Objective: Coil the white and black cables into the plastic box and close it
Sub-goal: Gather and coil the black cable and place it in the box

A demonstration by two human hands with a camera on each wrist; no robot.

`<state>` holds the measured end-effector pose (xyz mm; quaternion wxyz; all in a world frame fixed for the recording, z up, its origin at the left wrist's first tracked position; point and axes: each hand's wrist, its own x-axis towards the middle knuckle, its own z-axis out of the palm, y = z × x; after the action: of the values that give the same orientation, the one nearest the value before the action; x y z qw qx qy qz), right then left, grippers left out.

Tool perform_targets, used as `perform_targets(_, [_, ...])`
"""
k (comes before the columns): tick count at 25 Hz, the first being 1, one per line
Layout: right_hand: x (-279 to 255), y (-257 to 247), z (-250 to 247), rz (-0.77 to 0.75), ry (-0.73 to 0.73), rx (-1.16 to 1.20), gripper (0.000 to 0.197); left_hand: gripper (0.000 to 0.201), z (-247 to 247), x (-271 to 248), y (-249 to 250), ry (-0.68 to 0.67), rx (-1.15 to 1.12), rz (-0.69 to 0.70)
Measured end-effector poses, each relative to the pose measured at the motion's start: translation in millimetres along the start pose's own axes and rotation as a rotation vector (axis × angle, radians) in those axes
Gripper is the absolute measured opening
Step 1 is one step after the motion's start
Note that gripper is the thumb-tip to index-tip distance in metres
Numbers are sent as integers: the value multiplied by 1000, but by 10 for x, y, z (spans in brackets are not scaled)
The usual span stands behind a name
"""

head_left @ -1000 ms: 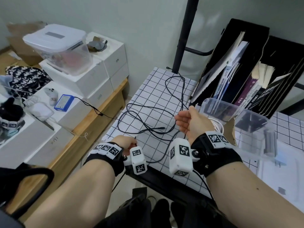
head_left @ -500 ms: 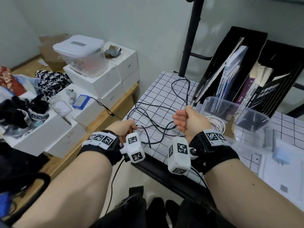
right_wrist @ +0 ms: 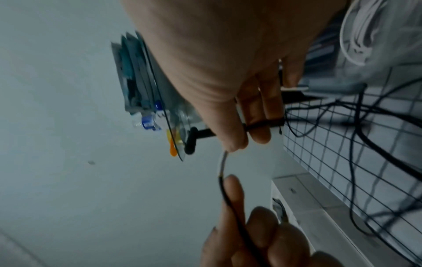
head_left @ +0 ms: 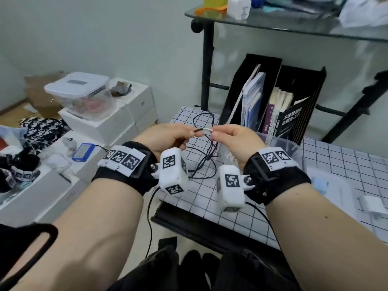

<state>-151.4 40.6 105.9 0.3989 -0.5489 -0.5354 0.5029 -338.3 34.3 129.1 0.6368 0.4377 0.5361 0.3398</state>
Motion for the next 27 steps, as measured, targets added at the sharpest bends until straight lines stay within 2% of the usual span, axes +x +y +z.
perform_targets(2, [-68, -14, -174, 52, 18, 91, 14, 18, 146, 40, 70, -36, -22, 55])
perform_targets(6, [-239, -62, -486, 166, 8, 417, 26, 16, 531, 152, 151, -59, -103, 94])
perform_targets(9, [-385, -118, -821, 159, 18, 781, 30, 14, 860, 253, 153, -131, -55, 108])
perform_targets(11, [-464, -157, -1070, 108, 121, 979, 32, 14, 1035, 320, 116, -192, -18, 102])
perform_targets(16, [-646, -138, -1580, -35, 393, 1222, 26, 9, 1458, 422, 56, -309, -34, 66])
perform_targets(17, [-667, -109, -1652, -55, 436, 1252, 25, 7, 1517, 471, 25, -306, 76, 96])
perform_targets(19, [-694, -44, -1746, -92, 514, 1290, 20, 4, 1588, 554, -38, -319, 453, 202])
perform_targets(21, [-707, 27, -1814, -118, 583, 1296, 15, 8, 1622, 564, -60, -359, 715, 228])
perform_targets(24, [-705, 125, -1864, -145, 649, 1262, 13, 18, 1655, 560, -32, -401, 816, 181])
perform_targets(27, [-668, 211, -1775, -134, 632, 1212, 19, 17, 1652, 570, -9, -409, 950, 143])
